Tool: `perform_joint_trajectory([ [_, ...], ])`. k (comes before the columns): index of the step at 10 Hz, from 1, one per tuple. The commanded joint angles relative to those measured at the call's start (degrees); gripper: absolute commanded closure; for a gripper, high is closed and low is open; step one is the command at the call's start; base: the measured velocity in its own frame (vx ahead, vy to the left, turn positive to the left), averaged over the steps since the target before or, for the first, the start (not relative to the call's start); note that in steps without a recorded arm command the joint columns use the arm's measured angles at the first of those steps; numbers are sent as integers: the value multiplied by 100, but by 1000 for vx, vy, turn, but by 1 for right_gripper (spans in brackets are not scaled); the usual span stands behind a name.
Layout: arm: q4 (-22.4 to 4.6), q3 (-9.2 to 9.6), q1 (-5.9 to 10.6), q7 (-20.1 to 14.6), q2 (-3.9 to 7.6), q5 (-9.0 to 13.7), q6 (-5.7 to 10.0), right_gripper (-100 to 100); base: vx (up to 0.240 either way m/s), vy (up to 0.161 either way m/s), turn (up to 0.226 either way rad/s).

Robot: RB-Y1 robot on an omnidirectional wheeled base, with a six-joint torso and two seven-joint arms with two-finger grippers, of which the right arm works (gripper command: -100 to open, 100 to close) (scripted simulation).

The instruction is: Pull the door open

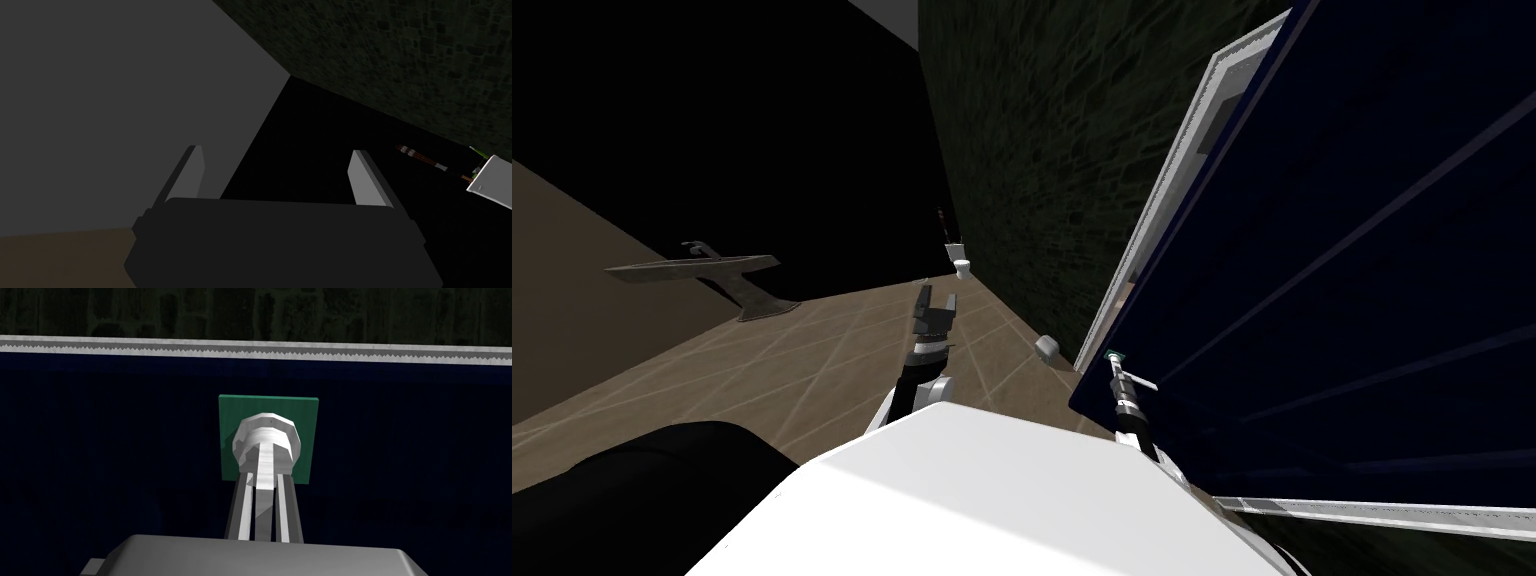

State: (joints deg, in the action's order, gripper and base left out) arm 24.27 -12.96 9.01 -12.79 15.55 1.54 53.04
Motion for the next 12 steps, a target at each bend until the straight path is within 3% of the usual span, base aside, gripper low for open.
perform_joint_trajectory([
  [1,12,56,-25,-50,34,-5,21,100,-212,-35,87],
  [7,13,389,-94,-294,218,-42,157,100,-205,-41,90],
  [9,14,454,-108,-341,254,-49,183,100,-181,-30,64],
  [10,-10,481,-73,-329,190,-74,189,100,-76,3,30],
  [12,-8,591,-145,-470,261,-163,294,100,-182,-47,99],
])
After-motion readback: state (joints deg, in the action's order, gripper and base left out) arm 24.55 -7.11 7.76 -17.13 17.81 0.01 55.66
